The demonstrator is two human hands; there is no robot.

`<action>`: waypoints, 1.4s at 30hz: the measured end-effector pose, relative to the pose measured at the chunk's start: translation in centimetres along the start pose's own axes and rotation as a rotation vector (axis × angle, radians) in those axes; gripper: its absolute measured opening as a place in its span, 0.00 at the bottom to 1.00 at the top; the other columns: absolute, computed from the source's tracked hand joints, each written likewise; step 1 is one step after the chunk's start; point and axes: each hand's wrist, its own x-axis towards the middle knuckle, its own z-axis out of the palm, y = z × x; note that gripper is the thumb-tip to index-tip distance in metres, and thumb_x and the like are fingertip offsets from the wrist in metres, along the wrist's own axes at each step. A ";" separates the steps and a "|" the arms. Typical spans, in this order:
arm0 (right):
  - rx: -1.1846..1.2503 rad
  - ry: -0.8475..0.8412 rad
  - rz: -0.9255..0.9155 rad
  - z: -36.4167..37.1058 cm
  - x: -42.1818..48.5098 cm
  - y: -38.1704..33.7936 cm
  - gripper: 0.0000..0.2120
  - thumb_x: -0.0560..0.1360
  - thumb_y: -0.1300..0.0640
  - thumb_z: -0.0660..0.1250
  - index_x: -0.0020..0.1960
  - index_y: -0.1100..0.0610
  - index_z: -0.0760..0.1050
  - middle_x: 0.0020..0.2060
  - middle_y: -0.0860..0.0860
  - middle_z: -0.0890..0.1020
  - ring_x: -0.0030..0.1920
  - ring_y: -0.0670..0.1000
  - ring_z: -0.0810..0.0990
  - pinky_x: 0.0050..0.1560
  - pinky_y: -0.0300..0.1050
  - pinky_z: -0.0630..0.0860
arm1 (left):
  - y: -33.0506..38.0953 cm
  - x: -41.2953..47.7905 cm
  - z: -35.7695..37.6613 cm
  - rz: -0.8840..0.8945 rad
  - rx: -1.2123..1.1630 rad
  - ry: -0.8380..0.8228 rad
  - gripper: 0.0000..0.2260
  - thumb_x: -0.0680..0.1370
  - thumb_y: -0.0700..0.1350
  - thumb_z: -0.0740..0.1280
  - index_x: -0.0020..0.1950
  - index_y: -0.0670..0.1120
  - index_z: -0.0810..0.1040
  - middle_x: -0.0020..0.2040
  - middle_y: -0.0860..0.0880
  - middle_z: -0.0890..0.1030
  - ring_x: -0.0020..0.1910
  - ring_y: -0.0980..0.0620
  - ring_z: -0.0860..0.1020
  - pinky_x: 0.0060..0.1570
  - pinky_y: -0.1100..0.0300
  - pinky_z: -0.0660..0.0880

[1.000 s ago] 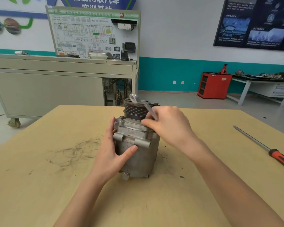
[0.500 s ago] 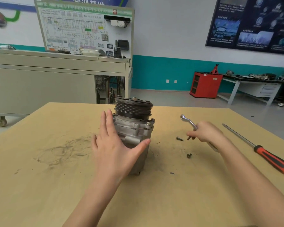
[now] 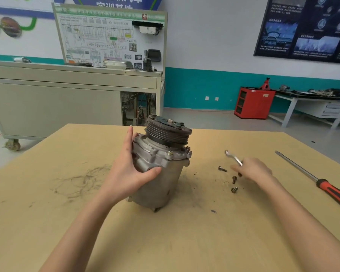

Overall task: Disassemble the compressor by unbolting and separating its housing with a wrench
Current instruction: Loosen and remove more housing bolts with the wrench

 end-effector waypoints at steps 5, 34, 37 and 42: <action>1.141 0.140 -0.237 -6.3 -5.7 -1.3 0.17 0.82 0.53 0.55 0.42 0.60 0.76 0.37 0.56 0.81 0.34 0.50 0.78 0.35 0.41 0.74 | -0.6 0.2 0.2 0.017 0.019 0.022 0.49 0.66 0.54 0.75 0.78 0.61 0.45 0.74 0.63 0.59 0.68 0.71 0.61 0.54 0.84 0.58; 0.488 1.144 -1.079 -1.0 -16.9 -14.0 0.06 0.69 0.63 0.74 0.36 0.63 0.80 0.29 0.55 0.77 0.26 0.53 0.74 0.24 0.46 0.72 | -1.4 0.1 1.6 0.116 -0.139 0.156 0.47 0.61 0.60 0.72 0.75 0.66 0.51 0.73 0.67 0.60 0.72 0.66 0.61 0.72 0.55 0.63; 0.630 1.097 -1.080 -0.5 -16.4 -13.3 0.14 0.78 0.57 0.66 0.38 0.63 0.80 0.31 0.55 0.79 0.29 0.52 0.77 0.27 0.44 0.75 | -1.4 0.0 1.5 0.117 -0.106 0.146 0.45 0.62 0.59 0.73 0.72 0.70 0.49 0.73 0.67 0.59 0.73 0.64 0.61 0.73 0.53 0.61; 1.520 0.499 -0.896 0.9 -14.8 -10.7 0.13 0.80 0.56 0.56 0.42 0.52 0.76 0.40 0.50 0.82 0.36 0.52 0.83 0.37 0.42 0.79 | -1.4 0.0 1.2 0.111 -0.064 0.137 0.44 0.62 0.60 0.71 0.70 0.73 0.47 0.73 0.67 0.58 0.72 0.64 0.60 0.70 0.60 0.60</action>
